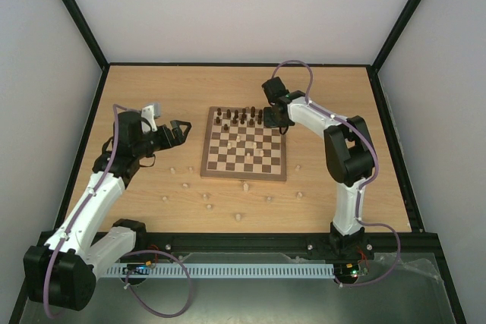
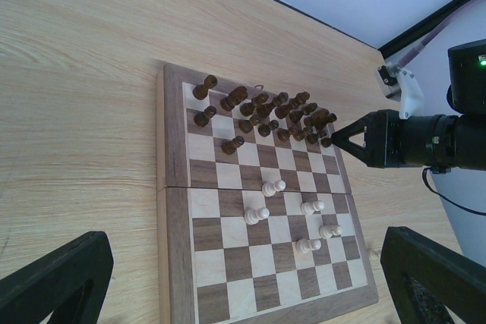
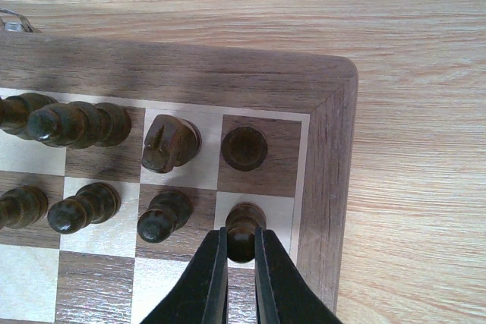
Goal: Set up the chess pieces on the board
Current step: Move the chess piece to the chessboard.
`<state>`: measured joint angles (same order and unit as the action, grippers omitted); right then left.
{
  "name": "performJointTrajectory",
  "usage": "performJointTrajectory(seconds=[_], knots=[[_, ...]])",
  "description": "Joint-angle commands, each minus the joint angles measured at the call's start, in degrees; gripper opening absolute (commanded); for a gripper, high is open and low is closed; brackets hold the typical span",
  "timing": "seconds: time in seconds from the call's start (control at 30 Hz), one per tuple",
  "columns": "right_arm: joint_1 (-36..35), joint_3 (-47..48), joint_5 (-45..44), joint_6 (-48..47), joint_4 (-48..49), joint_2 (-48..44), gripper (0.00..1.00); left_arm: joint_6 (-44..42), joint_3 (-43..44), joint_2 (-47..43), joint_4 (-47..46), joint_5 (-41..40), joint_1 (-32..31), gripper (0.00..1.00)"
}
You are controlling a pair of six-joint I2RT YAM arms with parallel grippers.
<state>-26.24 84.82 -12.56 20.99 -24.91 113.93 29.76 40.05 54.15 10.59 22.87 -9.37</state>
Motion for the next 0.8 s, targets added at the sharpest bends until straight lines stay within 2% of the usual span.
performJointTrajectory(seconds=[0.0,0.4,0.6,0.77], knots=[[-0.22,0.67,-0.99,-0.27,-3.6,0.33,0.02,-0.5,-0.34,0.1,-0.49,-0.17,-0.16,1.0],[-0.22,0.46,-0.76,-0.43,-4.36,-0.39,0.03,-0.49,-0.47,0.19,-0.48,-0.24,-0.17,1.0],[-0.22,0.26,-0.88,-0.41,-4.6,-1.12,0.09,-0.65,-0.59,0.25,-0.61,-0.17,-0.29,1.0],[-0.22,0.51,-0.86,-0.6,-5.26,-3.21,0.19,-0.69,-0.27,0.63,-0.54,-0.82,-0.88,1.0]])
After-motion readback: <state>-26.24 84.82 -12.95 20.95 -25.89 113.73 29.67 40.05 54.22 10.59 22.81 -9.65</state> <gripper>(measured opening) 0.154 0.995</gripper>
